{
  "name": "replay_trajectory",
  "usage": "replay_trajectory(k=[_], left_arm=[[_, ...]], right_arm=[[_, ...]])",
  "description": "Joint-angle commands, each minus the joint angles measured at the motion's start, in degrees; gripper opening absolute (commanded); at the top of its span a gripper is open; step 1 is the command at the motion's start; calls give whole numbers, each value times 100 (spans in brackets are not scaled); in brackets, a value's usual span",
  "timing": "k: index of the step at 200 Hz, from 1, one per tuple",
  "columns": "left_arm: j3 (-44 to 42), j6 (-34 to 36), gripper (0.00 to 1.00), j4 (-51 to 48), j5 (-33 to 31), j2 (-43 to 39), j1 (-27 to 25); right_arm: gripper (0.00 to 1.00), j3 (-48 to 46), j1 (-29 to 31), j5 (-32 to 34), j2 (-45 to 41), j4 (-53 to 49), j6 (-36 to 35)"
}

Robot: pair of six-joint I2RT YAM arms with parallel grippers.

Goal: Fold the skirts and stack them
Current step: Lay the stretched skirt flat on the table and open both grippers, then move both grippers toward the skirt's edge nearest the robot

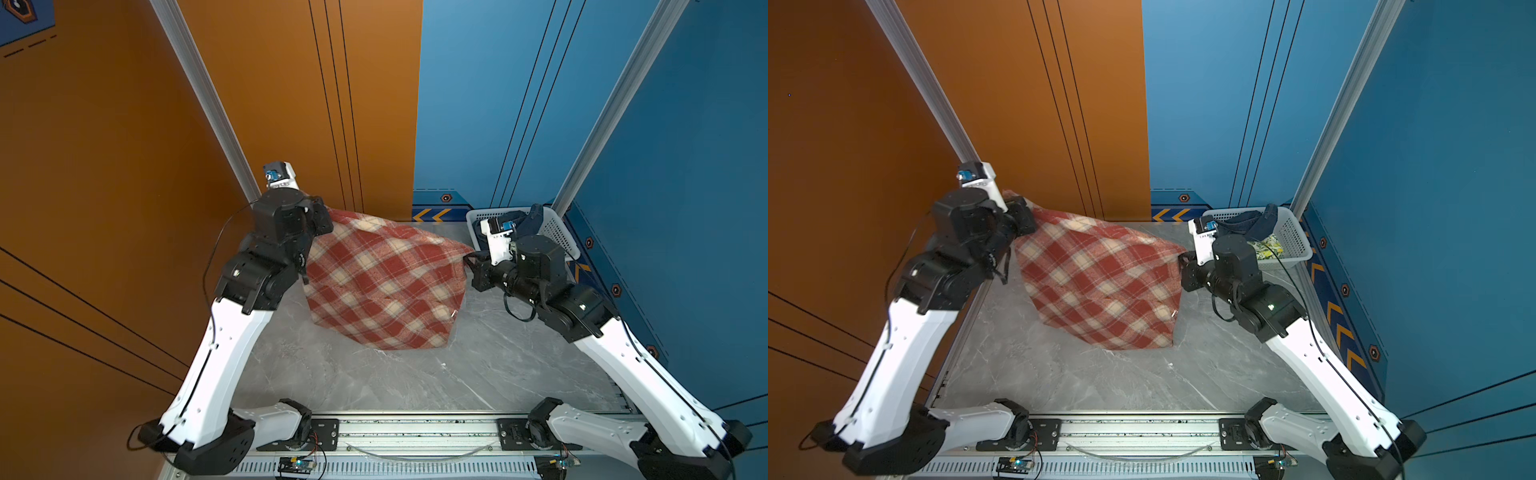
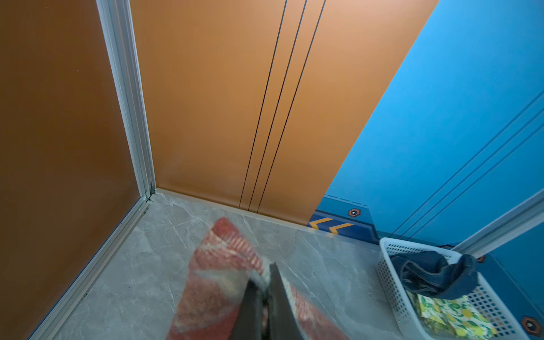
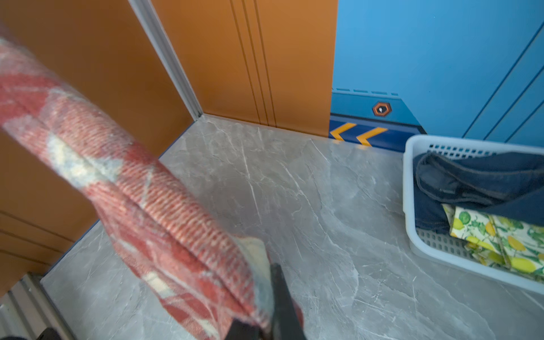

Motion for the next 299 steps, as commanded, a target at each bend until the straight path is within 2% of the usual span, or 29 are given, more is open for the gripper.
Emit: replay_trajectory(k=[1,23,36,38,39,40,42,43,45,48,49,50,51,54,62,68,77,83,91,115,120,166,207,249,299], left_arm=[[311,-318,0,158,801,1142,556],[1389,-290,0,191,1293,2675,798],[2092,-297,0,179,1648,3475,885],[2195,-300,0,163,1714,3607,892],[2247,-301,0,146,1738,3663,897],[2309,-310,0,128,1759,3708,909],[2440,-321,0,82,1807,3841,917],[2502,-329,0,66,1824,3894,923],[2614,-330,0,18,1868,4000,936],[2784,-331,1,-48,1920,4135,950],[2832,-334,2,-74,1934,4195,952],[2878,-335,3,-96,1945,4247,954],[2918,-336,5,-107,1954,4282,954],[3045,-321,12,-158,1975,4395,949],[3253,-299,41,-280,1990,4603,958],[3277,-290,58,-314,1999,4669,962],[3120,-271,74,-307,2016,4657,963],[2968,-265,81,-306,2000,4607,960],[2726,-264,85,-309,1981,4508,963],[1655,-417,85,-301,1824,3960,927],[1402,-463,90,-296,1792,3823,901],[-1507,-837,89,153,1440,2330,580],[-3757,-1153,88,552,1177,1120,397],[-5048,-1397,88,883,987,693,201],[-5365,-1426,88,1109,925,766,267]], right_arm=[[0,10,-733,-1164,1097,971,514],[0,719,-1115,-1399,2370,1285,471],[1,1275,-1212,-1320,3078,1301,325],[6,1367,-1220,-1293,3186,1273,288],[12,1462,-1230,-1269,3268,1231,240],[12,1462,-1230,-1269,3268,1231,240],[20,1548,-1244,-1240,3377,1198,208],[27,1646,-1245,-1205,3457,1152,171],[30,1687,-1248,-1190,3503,1133,155],[40,1797,-1263,-1148,3605,1067,113],[43,1833,-1266,-1135,3648,1055,104],[51,1893,-1268,-1115,3702,1031,86],[51,1893,-1268,-1115,3702,1031,86],[60,1964,-1277,-1072,3782,995,73],[76,2068,-1286,-1028,3872,944,54],[85,2058,-1287,-1017,3868,949,27],[91,1984,-1265,-964,3799,951,-6],[94,1896,-1248,-895,3729,930,-23],[95,1760,-1221,-852,3603,906,-37],[94,1019,-1036,-644,3033,853,77],[93,854,-975,-580,2920,798,99],[87,-1031,-302,-23,2044,671,736],[83,-2193,-28,-22,1824,1043,1211],[79,-2737,-4,-137,2051,1646,1555],[78,-2836,-3,-44,2385,2182,1871]])
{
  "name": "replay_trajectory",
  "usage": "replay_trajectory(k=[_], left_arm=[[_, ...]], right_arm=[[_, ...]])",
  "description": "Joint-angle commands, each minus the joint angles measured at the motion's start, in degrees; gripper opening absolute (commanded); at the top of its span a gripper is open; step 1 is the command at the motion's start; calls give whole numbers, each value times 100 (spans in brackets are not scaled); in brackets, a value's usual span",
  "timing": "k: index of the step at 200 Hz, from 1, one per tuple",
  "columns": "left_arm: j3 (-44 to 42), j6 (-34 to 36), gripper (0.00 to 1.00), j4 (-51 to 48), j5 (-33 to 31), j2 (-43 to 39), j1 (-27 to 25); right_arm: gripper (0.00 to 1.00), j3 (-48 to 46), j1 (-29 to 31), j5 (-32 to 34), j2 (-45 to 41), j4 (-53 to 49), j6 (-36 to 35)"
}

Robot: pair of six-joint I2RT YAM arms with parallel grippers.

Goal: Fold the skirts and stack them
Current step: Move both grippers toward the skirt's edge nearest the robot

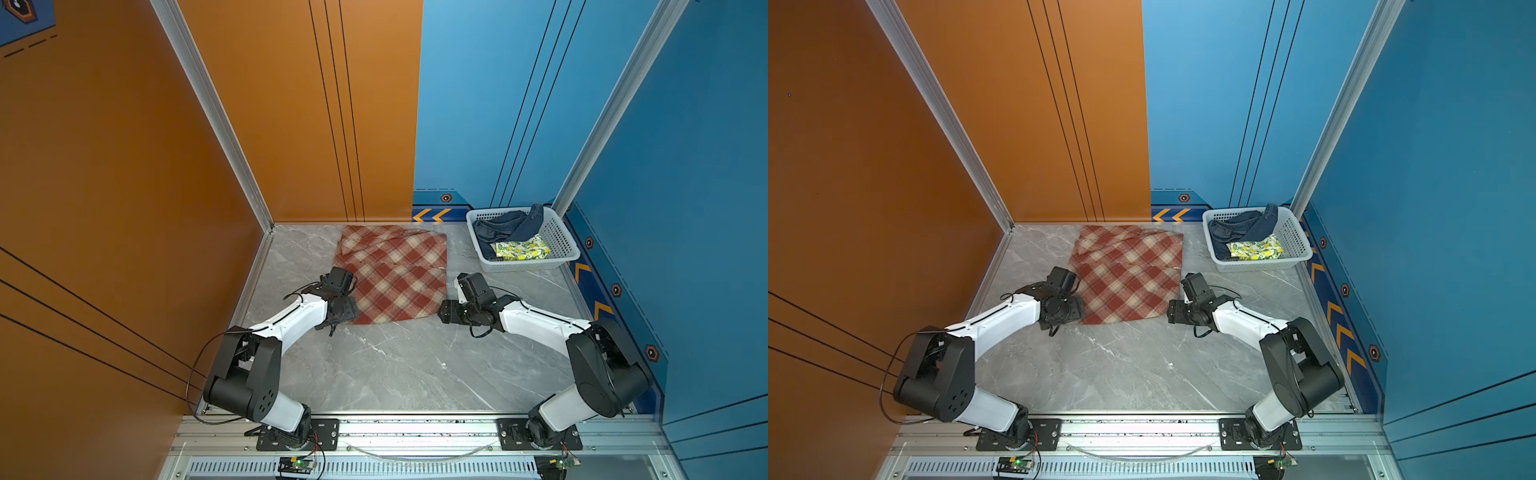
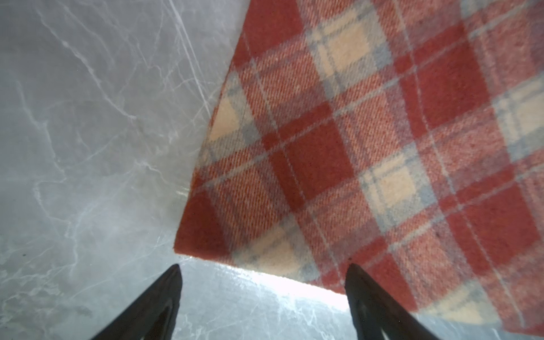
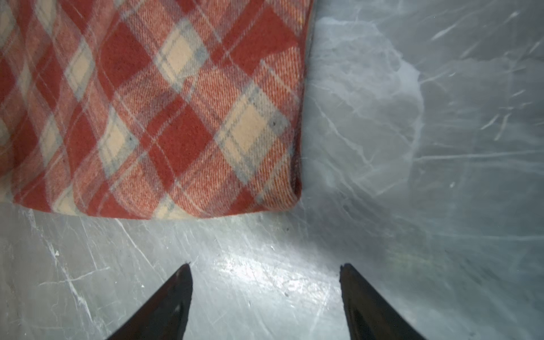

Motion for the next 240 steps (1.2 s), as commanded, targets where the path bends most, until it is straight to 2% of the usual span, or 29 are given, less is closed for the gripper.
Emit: replay_trajectory(k=[1,11,14,24,73,109,123,142,150,160,187,194,240], left_arm=[[-108,-88,88,307,-208,-8,50],[-168,-96,87,365,-171,4,108],[-189,-97,83,389,-157,8,116],[-259,-114,81,449,-124,29,169],[-581,-185,78,753,-18,84,371],[-705,-203,76,956,90,210,524],[-724,-203,72,1040,185,320,587],[-788,-209,59,1196,291,422,671],[-824,-220,52,1281,334,445,694],[-840,-220,40,1349,375,454,733],[-803,-182,9,1326,386,286,813],[-783,-155,0,1300,371,198,821],[-329,81,0,486,77,-924,697]], right_arm=[[78,-78,29,180,180,460,314],[78,-68,28,207,234,527,385],[78,-68,29,196,250,558,402],[77,-53,29,186,306,636,458],[68,53,38,186,773,1093,730],[52,101,47,223,997,1261,826],[37,133,47,234,1029,1275,801],[20,150,51,277,1030,1319,743],[17,165,53,311,1020,1321,711],[16,194,55,338,993,1312,648],[0,316,33,461,883,1176,489],[0,343,21,506,823,1127,450],[0,491,33,1011,-282,403,154]])
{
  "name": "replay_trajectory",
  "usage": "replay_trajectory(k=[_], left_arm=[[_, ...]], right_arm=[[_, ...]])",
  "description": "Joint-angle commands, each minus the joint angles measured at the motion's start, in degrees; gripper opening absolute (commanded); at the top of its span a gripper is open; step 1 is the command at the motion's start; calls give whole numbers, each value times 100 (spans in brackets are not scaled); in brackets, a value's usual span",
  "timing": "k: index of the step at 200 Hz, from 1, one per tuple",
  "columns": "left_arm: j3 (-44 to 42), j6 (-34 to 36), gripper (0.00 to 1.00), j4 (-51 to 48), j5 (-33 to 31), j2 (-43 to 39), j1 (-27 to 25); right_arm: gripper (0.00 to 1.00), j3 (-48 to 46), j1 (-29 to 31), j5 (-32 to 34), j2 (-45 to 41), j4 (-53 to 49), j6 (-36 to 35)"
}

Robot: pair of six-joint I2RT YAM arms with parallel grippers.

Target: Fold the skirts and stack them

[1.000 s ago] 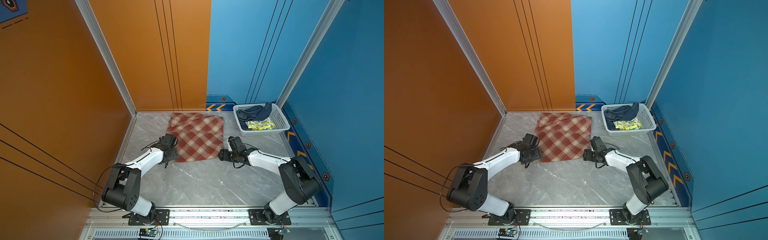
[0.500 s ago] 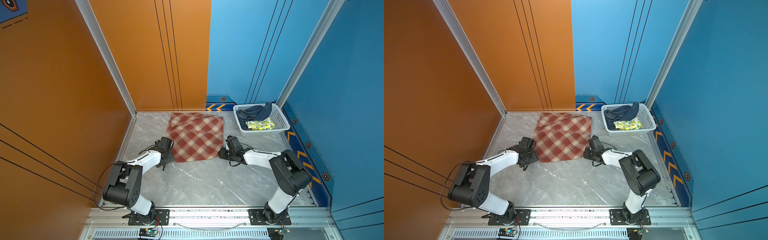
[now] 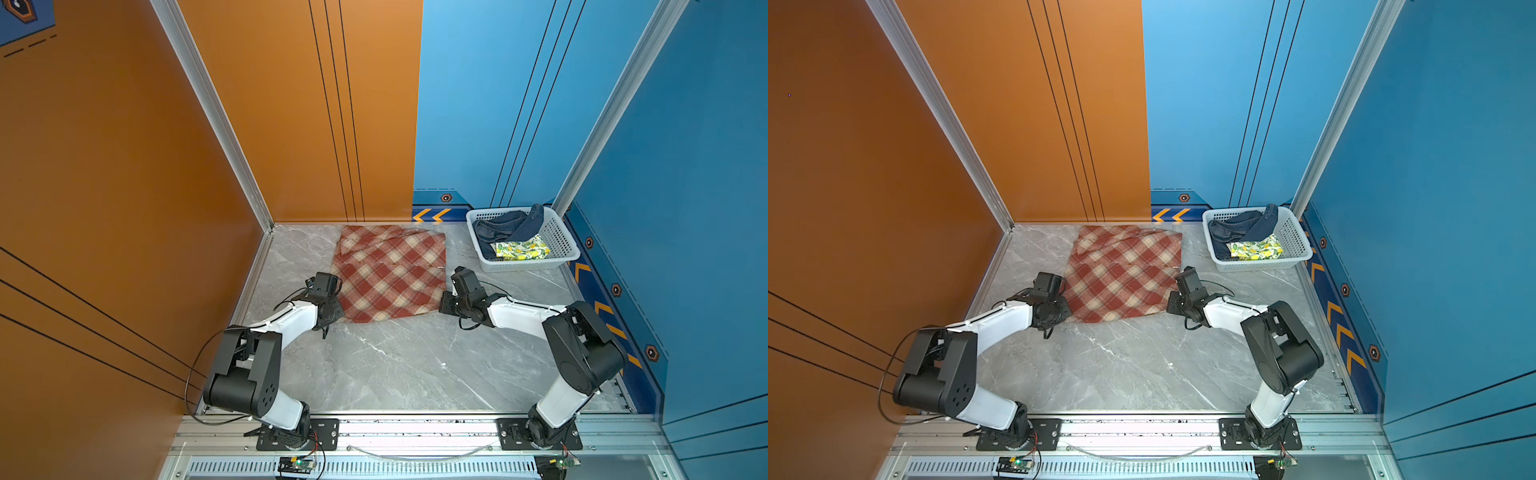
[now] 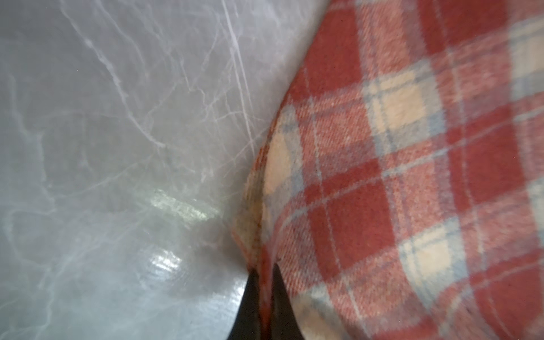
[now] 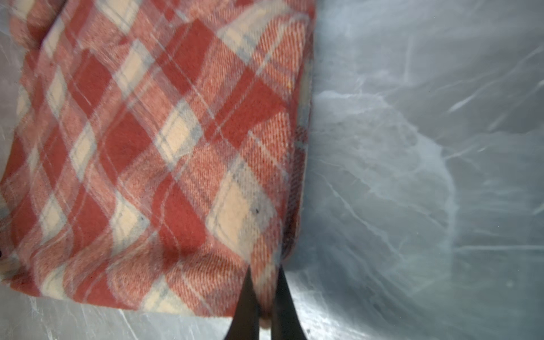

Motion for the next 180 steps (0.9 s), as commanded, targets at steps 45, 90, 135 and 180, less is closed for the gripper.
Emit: replay_trajectory(k=[45,90,135,180], left_arm=[[1866,599,0,-1774,-426,-1870,-263],[4028,968,0,-2331,-316,-1815,-432],[5906,1245,0,-2447,152,-576,-104],[7806,1312,0,-2853,773,719,352]], right_arm=[[0,818,135,1055,-2394,-1582,-395],[0,2805,121,1029,-2695,-2525,-638],[0,4861,-304,443,-1452,-2792,-634],[0,6748,-662,-265,39,-2983,-418]])
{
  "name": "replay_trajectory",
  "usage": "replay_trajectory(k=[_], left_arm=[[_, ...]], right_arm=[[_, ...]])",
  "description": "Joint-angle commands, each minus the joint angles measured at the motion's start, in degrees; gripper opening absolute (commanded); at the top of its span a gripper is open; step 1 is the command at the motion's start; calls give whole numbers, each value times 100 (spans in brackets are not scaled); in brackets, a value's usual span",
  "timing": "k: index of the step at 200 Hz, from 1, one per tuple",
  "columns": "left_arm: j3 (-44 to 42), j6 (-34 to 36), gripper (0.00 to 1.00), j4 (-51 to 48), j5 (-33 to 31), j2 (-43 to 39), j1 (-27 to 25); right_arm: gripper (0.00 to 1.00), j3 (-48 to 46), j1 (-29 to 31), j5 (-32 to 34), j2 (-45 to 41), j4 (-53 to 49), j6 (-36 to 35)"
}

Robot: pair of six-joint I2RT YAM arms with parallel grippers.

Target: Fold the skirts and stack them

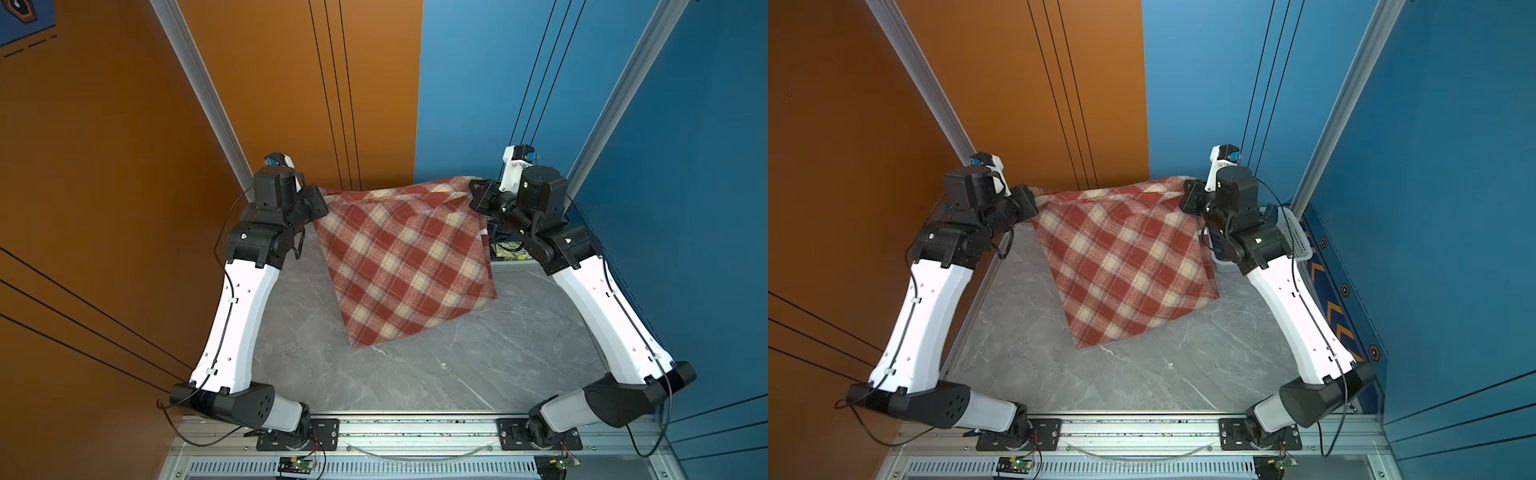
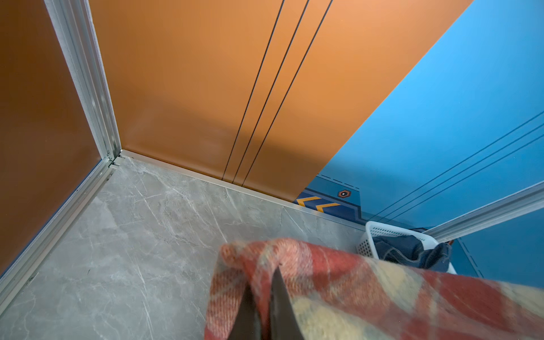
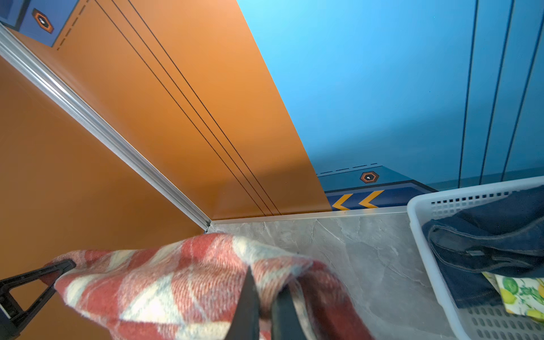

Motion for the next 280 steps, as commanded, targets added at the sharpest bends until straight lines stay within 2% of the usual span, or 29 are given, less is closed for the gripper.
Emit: replay_trajectory(k=[1,26,47,68,105,110,115,121,122,123,125,130,139,150,163,168,183,220,246,280], left_arm=[[947,188,0,-402,409,423,204],[1772,232,0,-784,516,604,288],[1290,188,0,-815,531,153,254],[-152,112,0,-745,484,-677,136],[-4270,-454,0,-241,331,-2676,-54],[-4764,-559,0,-231,271,-2907,-79],[-5264,-682,2,-216,241,-3106,-105],[-5808,-781,22,-192,267,-3308,-123],[-5881,-794,25,-201,273,-3330,-120],[-5939,-804,28,-201,276,-3358,-119],[-6066,-823,35,-204,279,-3415,-118],[-6326,-885,51,-215,287,-3539,-131],[-6619,-967,72,-237,263,-3709,-130],[-6640,-997,83,-250,110,-3833,-124],[-6352,-930,85,-219,-34,-3663,-107],[-6182,-871,90,-217,-53,-3494,-105],[-5610,-652,94,-203,-74,-2822,-139],[-4314,-227,100,129,-184,-1099,-258],[-3452,-26,99,256,-24,92,-303],[-3342,8,99,355,43,788,-657]], right_arm=[[0,789,-160,-453,589,-348,96],[0,1226,-180,-529,693,-525,78],[0,798,-180,-605,347,-523,78],[0,-491,-111,-656,-277,-264,162],[0,-3977,276,-550,-1549,484,294],[5,-4430,357,-515,-1690,549,300],[15,-4849,453,-477,-1824,594,302],[30,-5277,539,-449,-1983,622,312],[37,-5430,565,-439,-2024,617,315],[37,-5430,565,-439,-2024,617,315],[47,-5588,601,-420,-2098,609,327],[62,-5887,649,-398,-2209,597,356],[79,-6266,668,-397,-2396,567,390],[85,-6490,619,-363,-2560,479,403],[84,-6478,536,-341,-2604,393,366],[83,-6430,502,-322,-2571,370,345],[82,-6164,389,-315,-2291,356,256],[81,-5069,340,-231,-782,604,22],[80,-4055,287,-155,423,670,-164],[76,-3333,225,-299,1488,766,-293]])
